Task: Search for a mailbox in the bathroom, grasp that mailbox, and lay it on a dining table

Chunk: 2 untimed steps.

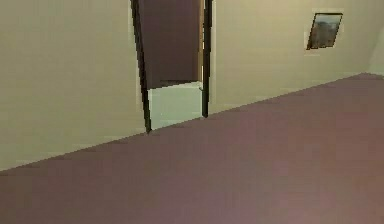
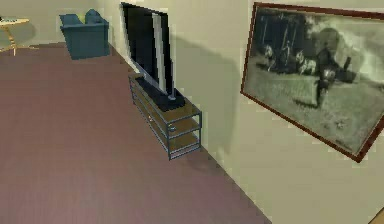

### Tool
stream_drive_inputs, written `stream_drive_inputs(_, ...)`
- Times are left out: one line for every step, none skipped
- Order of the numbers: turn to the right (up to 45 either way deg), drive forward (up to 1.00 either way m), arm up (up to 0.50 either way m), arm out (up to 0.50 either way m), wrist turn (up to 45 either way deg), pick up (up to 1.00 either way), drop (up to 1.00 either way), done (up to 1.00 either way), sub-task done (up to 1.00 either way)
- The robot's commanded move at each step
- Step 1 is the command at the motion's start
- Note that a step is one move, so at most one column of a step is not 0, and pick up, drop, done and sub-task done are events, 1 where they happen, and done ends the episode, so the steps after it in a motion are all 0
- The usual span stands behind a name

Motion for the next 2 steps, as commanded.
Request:
stream_drive_inputs(0.0,1.0,0.0,0.0,0.0,0.0,0.0,0.0,0.0)
stream_drive_inputs(0.0,1.0,0.0,0.0,0.0,0.0,0.0,0.0,0.0)
